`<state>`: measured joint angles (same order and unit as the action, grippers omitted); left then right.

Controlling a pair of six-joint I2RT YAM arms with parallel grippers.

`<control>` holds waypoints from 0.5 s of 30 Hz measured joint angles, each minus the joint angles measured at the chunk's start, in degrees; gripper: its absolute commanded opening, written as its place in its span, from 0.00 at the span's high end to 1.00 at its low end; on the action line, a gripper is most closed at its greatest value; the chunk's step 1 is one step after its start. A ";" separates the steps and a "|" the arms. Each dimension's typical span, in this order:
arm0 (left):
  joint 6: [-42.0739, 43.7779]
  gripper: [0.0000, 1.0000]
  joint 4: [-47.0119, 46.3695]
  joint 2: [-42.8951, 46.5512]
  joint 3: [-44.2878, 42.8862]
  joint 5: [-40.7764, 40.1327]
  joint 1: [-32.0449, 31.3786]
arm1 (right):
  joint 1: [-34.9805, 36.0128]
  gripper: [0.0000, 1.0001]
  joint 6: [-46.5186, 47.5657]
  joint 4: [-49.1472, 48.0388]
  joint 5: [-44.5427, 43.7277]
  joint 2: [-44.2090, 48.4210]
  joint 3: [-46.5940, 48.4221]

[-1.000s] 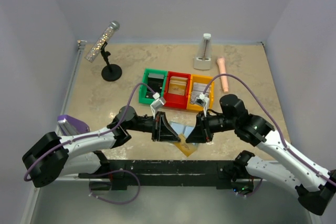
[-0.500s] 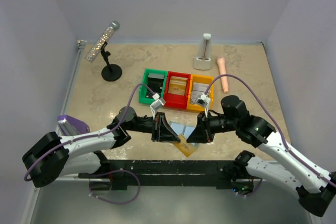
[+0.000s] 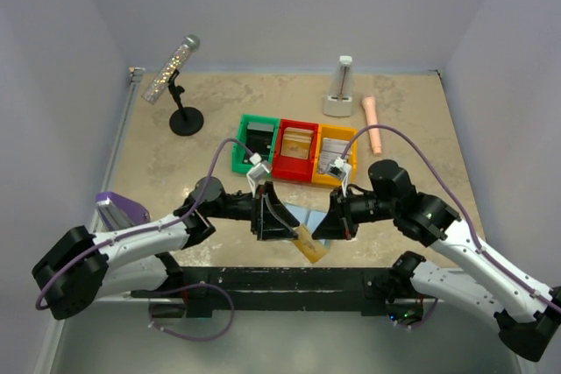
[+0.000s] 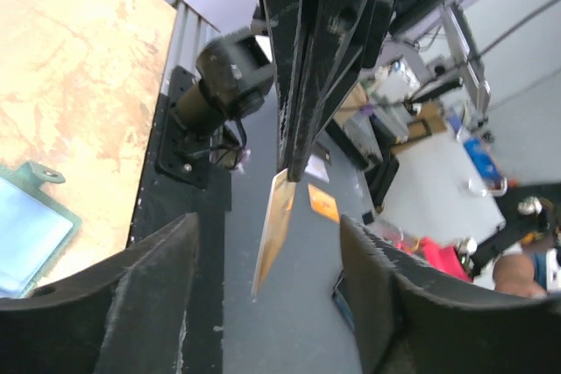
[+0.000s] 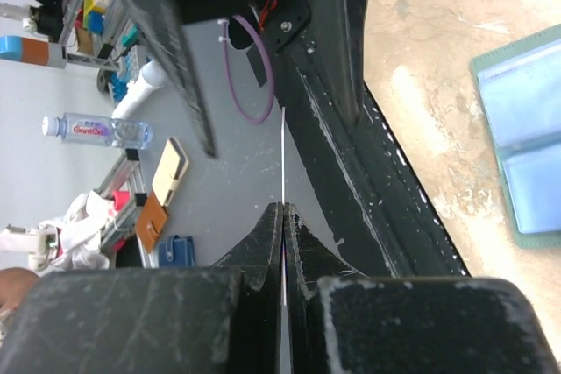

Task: Take the credit cards out of the card holder
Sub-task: Remove the credit card from the card holder, then place the credit card in the storage box.

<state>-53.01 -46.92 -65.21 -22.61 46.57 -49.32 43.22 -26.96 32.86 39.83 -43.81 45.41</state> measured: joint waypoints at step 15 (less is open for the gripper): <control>10.14 0.28 39.34 35.91 -4.72 -33.57 4.96 | 0.00 1.00 14.78 6.29 -16.83 -10.60 17.11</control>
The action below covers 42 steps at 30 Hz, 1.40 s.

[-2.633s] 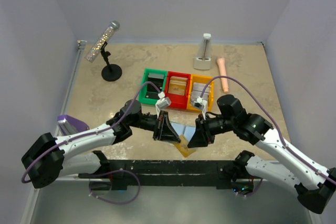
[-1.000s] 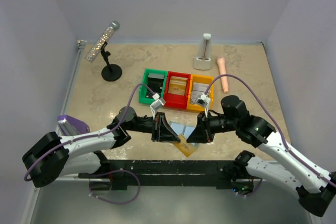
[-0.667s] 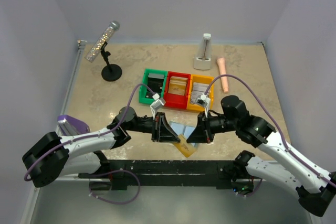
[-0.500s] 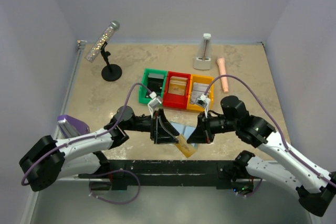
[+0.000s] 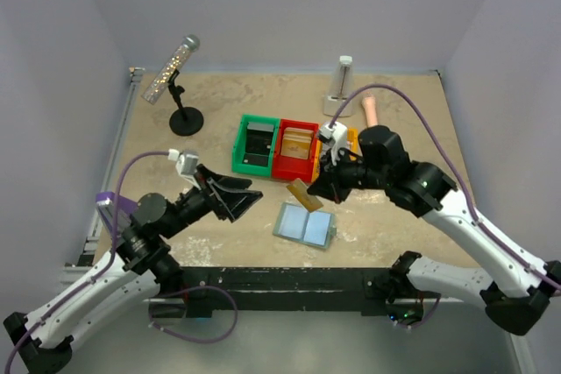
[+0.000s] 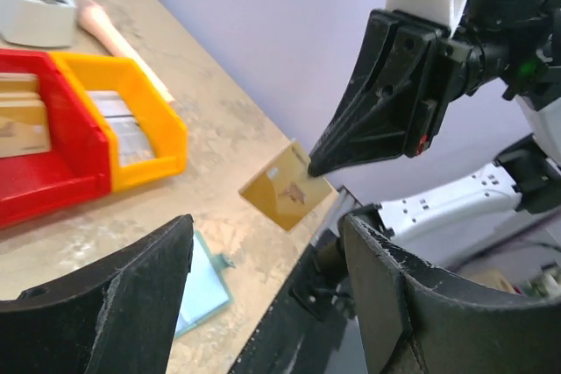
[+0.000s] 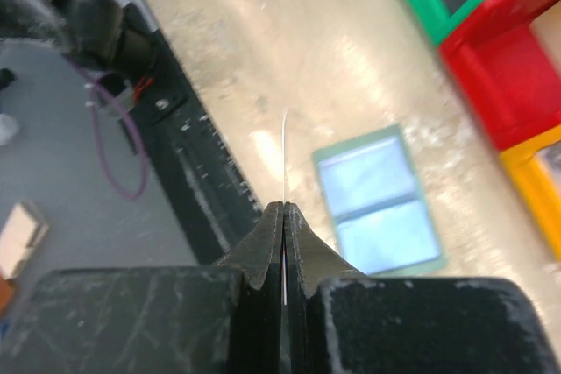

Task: Take the credit cards out of the card holder
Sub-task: Place the credit card in the storage box.

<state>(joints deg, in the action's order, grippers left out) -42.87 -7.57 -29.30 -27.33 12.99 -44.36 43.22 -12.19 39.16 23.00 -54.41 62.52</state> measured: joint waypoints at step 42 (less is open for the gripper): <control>2.05 0.40 16.72 19.19 11.61 -8.48 0.04 | -9.73 1.00 58.82 3.63 -2.69 -54.93 35.54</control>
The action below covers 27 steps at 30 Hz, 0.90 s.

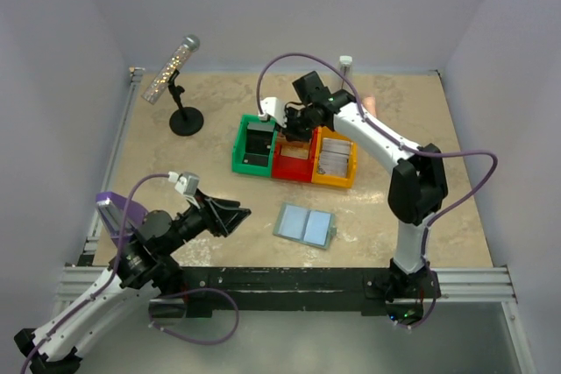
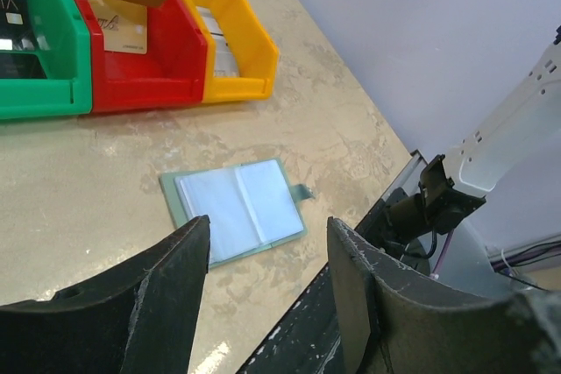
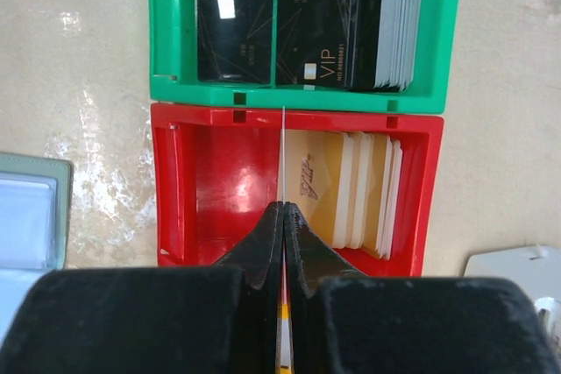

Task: Take the credit cards out of the card holder
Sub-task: Place the credit card in the storage box.

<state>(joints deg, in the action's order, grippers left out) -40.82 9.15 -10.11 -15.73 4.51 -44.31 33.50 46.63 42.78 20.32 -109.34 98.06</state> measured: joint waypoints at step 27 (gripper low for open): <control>-0.44 0.42 -1.42 -2.45 2.56 1.09 0.00 | -2.78 1.00 -0.07 3.45 3.41 -0.85 -0.28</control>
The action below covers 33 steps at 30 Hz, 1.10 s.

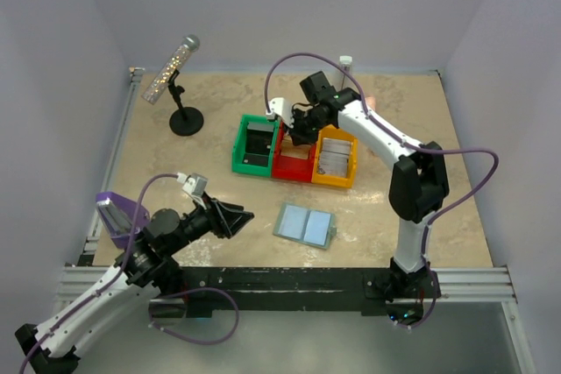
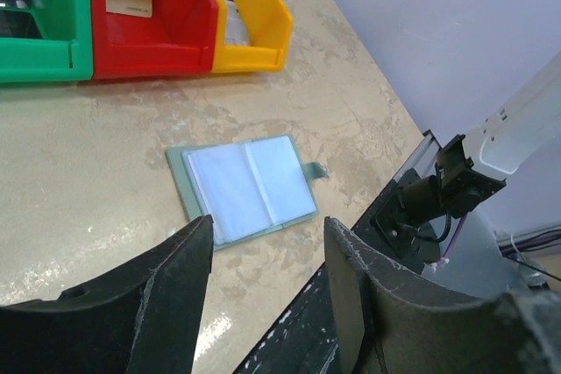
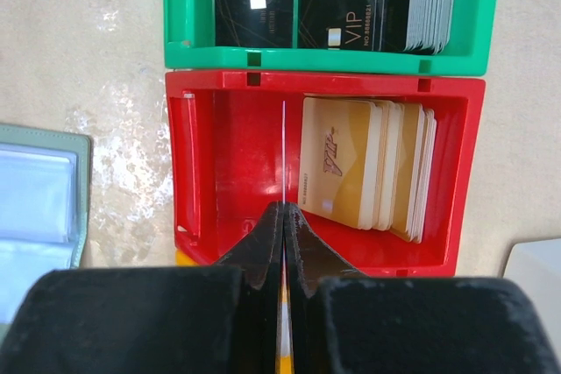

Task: Take the credit cards out of the card holder
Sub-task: Place the credit card in the storage box.

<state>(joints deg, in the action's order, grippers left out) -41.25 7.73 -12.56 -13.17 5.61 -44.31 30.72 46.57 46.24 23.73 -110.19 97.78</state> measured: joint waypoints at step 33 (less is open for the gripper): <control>-0.15 0.43 -5.40 -5.81 1.81 1.66 0.00 | 0.02 1.00 0.37 3.65 -4.63 -7.78 6.08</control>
<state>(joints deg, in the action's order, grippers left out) -41.41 2.33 -18.37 -11.35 7.27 -44.31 30.74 46.94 49.89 19.09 -117.97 103.85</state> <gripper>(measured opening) 0.571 0.007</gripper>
